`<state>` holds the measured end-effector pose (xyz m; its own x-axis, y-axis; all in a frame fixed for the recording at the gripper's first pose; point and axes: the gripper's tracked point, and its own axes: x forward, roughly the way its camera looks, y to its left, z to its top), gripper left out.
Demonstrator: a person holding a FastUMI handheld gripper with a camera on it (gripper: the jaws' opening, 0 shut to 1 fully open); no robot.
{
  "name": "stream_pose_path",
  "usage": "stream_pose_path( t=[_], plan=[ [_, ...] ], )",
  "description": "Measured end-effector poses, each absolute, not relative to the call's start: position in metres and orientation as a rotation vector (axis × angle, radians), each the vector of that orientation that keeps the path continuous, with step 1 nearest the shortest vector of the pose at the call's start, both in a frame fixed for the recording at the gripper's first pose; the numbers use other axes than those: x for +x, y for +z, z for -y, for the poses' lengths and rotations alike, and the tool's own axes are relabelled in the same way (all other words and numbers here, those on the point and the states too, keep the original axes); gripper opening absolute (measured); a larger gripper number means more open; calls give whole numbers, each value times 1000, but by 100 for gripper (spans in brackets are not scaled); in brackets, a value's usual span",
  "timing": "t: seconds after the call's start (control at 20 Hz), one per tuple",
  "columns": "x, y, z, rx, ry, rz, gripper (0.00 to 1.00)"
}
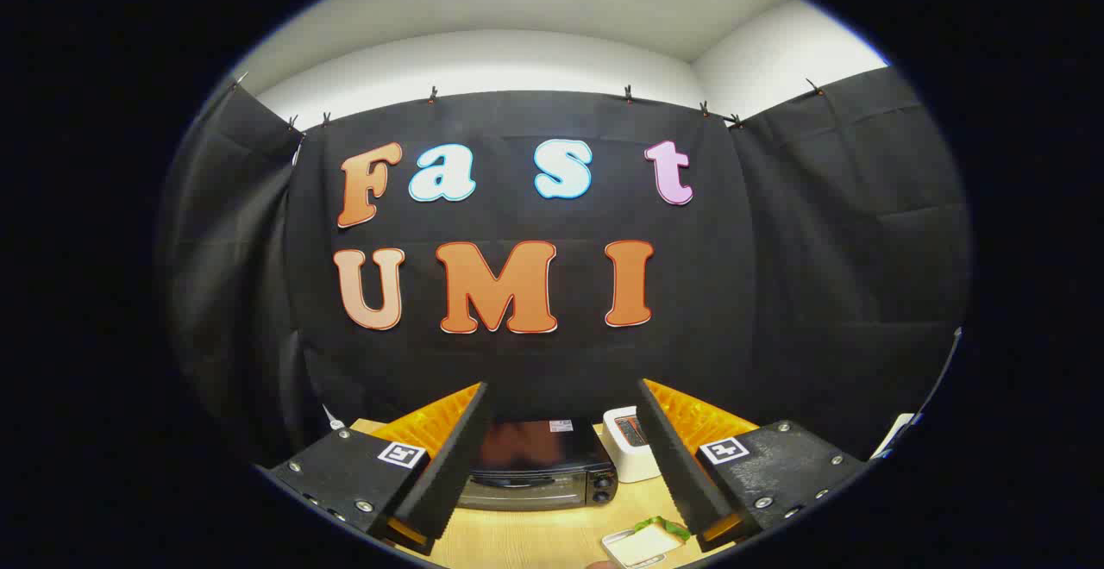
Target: Open the toaster oven, put the food inside, and close the toaster oven door.
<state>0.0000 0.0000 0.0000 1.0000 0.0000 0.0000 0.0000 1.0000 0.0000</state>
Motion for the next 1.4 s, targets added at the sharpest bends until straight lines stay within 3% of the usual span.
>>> stream_pose_path(
  t=[0.3, 0.85, 1.05, 1.4],
  plan=[
    [13, -12, 24, -15, -9, -32, 99],
    [83, 0, 95, -41, 131, -22, 99],
    [109, -27, 81, -15, 174, -65, 100],
    [119, -65, 30, 85, 84, -34, 99]
  ],
)
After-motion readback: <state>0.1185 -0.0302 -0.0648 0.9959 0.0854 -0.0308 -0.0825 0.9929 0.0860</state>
